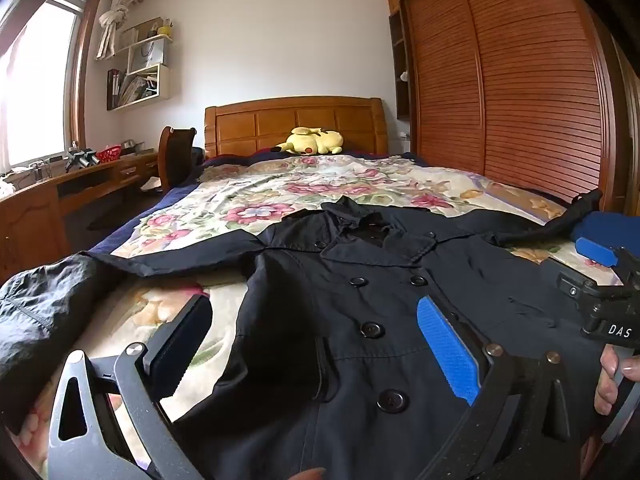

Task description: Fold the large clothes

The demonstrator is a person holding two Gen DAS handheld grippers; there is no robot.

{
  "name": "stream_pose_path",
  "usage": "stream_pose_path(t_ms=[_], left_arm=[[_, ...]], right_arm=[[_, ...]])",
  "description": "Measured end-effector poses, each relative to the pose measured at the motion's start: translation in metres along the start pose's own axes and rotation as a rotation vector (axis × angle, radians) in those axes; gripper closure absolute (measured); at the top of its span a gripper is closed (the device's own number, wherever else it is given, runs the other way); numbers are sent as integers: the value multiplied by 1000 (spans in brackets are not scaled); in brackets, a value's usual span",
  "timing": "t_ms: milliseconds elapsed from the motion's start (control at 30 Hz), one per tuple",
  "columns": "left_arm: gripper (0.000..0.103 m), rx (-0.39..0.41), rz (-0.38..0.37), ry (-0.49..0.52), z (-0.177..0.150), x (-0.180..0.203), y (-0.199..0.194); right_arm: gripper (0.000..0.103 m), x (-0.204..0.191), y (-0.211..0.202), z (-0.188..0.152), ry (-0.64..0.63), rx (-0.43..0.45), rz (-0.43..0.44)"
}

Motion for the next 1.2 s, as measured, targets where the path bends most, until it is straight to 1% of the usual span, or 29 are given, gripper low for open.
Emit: stream_pose_path(t_ms=[67, 1000, 1067, 1100, 1200], left_arm=[[0, -3, 1, -1, 0, 0, 0], [0, 5, -1, -8, 0, -1, 1], [0, 7, 0, -10, 0, -1, 0], [0, 8, 0, -10, 7, -2, -7], [0, 8, 0, -10, 7, -2, -8]], right_arm=[[1, 0, -1, 0, 2, 10, 0], [1, 0, 0, 0, 13, 17, 0], [1, 0, 1, 0, 14, 17, 0], [1, 0, 1, 0, 14, 17, 0], [1, 0, 0, 0, 14, 17, 0]])
Point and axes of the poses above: each gripper's, at about its wrist camera, not at the fingertips, and y roughly the way its jaws point, x to its right, z to its top, the point moved 5 cm from there along y, roughly the way its jaws point, and after that the axes turned 8 degrees about -z, right-handed, at the moved point
